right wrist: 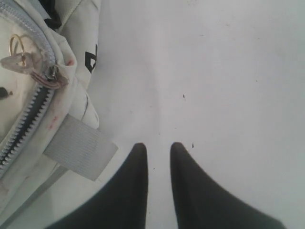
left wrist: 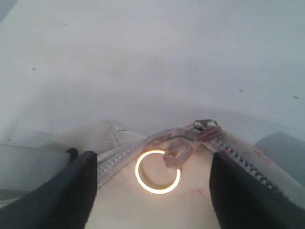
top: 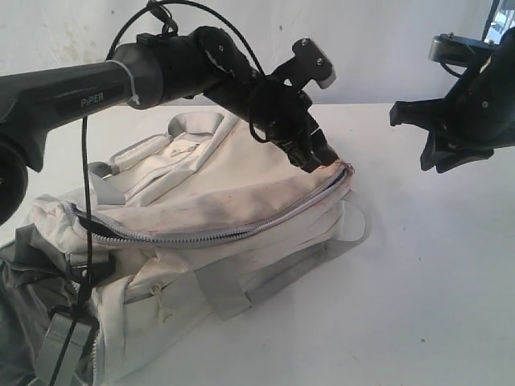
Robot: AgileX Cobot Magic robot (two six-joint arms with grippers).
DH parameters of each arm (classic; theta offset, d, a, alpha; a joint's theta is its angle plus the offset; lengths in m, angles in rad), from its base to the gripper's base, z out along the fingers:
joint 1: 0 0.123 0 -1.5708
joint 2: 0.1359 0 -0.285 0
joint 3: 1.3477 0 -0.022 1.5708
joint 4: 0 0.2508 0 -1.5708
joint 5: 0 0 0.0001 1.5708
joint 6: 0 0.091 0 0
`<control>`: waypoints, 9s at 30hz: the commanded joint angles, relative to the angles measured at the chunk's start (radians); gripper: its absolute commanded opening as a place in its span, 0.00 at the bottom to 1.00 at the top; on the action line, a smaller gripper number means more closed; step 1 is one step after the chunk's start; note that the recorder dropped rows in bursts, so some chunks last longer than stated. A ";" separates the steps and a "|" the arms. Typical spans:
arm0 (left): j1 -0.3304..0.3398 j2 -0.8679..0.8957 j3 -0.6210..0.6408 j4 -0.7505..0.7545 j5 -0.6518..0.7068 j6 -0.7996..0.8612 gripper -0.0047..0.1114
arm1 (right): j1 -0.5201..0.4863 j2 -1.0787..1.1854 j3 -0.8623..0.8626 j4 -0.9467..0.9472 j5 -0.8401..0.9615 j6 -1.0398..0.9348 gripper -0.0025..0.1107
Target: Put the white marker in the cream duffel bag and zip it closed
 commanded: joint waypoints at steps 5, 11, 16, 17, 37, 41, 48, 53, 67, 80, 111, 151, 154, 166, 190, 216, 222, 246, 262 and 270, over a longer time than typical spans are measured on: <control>-0.003 0.028 -0.031 0.013 -0.013 0.190 0.58 | -0.004 -0.001 0.003 -0.001 -0.003 -0.013 0.17; -0.012 0.050 -0.031 -0.052 -0.028 0.302 0.57 | -0.004 -0.001 0.003 -0.001 -0.007 -0.013 0.17; -0.027 0.072 -0.031 -0.062 -0.058 0.342 0.55 | -0.004 -0.001 0.003 -0.001 -0.007 -0.013 0.17; -0.027 0.080 -0.031 -0.064 -0.065 0.341 0.53 | -0.004 -0.001 0.003 -0.001 -0.007 -0.013 0.17; -0.022 0.032 -0.031 -0.080 0.143 0.141 0.04 | -0.004 -0.001 0.003 0.130 -0.069 -0.059 0.17; -0.022 -0.004 -0.031 -0.075 0.224 0.125 0.04 | -0.004 -0.001 0.003 0.189 -0.087 -0.103 0.17; -0.022 -0.052 -0.031 0.097 0.342 -0.066 0.04 | -0.004 -0.001 0.003 0.209 -0.139 -0.103 0.22; -0.022 -0.056 -0.031 0.117 0.402 -0.166 0.04 | -0.004 0.006 0.003 0.286 -0.185 -0.103 0.30; -0.024 -0.050 -0.031 0.017 0.213 -0.019 0.29 | -0.004 0.067 0.003 0.305 -0.158 -0.103 0.30; -0.034 0.033 -0.026 0.005 0.102 0.216 0.43 | -0.004 0.067 0.003 0.305 -0.152 -0.128 0.30; -0.035 0.096 -0.026 -0.112 0.080 0.346 0.43 | -0.004 0.067 0.003 0.287 -0.164 -0.128 0.30; -0.034 0.048 -0.184 0.123 0.339 -0.146 0.04 | -0.004 0.081 0.003 0.479 -0.206 -0.178 0.30; -0.034 0.048 -0.184 0.105 0.385 -0.158 0.04 | -0.004 0.118 0.003 0.492 -0.201 -0.206 0.30; -0.034 0.048 -0.184 0.025 0.453 -0.186 0.04 | -0.004 0.241 0.003 0.616 -0.246 -0.548 0.30; -0.035 0.048 -0.184 -0.015 0.458 -0.186 0.04 | 0.014 0.250 0.001 0.729 -0.227 -0.731 0.30; -0.039 0.046 -0.184 -0.093 0.458 -0.310 0.04 | 0.006 0.399 -0.188 0.574 -0.077 -0.647 0.02; -0.063 0.046 -0.184 -0.089 0.458 -0.338 0.04 | 0.006 0.399 -0.188 0.590 -0.103 -0.647 0.02; -0.073 -0.069 -0.182 0.030 0.458 -0.668 0.04 | -0.022 0.399 -0.188 0.672 -0.164 -0.639 0.02; -0.093 -0.173 -0.015 0.139 0.458 -0.691 0.04 | -0.024 0.399 -0.188 0.672 -0.179 -0.628 0.02; -0.093 -0.260 0.083 0.204 0.458 -0.691 0.04 | -0.024 0.399 -0.188 0.672 -0.179 -0.628 0.02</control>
